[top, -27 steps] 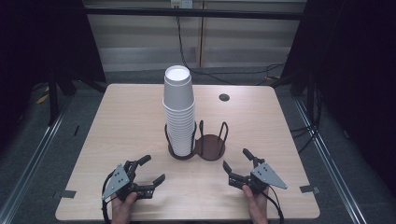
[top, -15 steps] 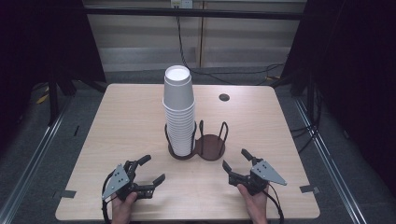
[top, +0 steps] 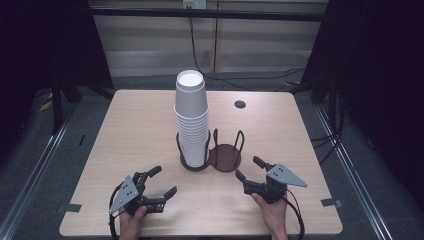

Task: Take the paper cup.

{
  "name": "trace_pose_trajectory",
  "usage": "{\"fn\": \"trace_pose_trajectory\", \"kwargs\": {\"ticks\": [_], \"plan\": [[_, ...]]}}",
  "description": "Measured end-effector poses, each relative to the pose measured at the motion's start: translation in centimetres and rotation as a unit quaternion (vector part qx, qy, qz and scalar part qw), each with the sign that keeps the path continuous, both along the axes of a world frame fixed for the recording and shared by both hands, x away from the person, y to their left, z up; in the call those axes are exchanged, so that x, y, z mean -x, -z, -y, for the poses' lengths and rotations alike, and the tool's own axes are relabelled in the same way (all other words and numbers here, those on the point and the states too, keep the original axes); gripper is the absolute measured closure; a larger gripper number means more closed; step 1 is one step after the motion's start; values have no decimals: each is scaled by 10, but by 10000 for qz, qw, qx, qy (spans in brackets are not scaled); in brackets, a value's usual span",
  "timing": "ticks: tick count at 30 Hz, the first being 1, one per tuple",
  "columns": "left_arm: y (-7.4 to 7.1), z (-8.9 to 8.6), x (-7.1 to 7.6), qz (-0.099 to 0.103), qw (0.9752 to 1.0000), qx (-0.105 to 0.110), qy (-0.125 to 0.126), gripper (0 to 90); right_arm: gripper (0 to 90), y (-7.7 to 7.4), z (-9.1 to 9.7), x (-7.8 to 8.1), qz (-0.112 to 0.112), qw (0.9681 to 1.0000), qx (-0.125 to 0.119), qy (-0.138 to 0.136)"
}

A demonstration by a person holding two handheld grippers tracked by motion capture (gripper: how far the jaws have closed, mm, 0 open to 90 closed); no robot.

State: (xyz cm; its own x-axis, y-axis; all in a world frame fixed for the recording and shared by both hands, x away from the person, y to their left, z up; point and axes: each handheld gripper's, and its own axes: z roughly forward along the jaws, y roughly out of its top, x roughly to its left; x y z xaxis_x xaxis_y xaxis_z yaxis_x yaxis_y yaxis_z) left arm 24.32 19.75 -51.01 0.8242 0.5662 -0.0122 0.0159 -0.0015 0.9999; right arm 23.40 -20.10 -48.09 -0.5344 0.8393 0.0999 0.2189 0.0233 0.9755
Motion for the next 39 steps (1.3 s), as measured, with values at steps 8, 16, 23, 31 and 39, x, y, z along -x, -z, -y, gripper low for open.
{"fn": "trace_pose_trajectory", "kwargs": {"ticks": [8,16,23,31,39], "plan": [[0,0,0,-2,10000,1,0,156,217,-21,-7,-5,-58,9991,-121,-414],[0,0,0,-6,10000,1,-3,156,213,-45,-17,-14,-14,9977,48,-682],[0,0,0,-4,10000,5,1,156,238,-63,-24,-24,-175,9951,333,-913],[0,0,0,-4,10000,3,7,157,229,-87,-34,-35,16,9917,73,-1280],[0,0,0,-7,10000,2,3,157,232,-113,-46,-43,83,9878,226,-1540]]}}
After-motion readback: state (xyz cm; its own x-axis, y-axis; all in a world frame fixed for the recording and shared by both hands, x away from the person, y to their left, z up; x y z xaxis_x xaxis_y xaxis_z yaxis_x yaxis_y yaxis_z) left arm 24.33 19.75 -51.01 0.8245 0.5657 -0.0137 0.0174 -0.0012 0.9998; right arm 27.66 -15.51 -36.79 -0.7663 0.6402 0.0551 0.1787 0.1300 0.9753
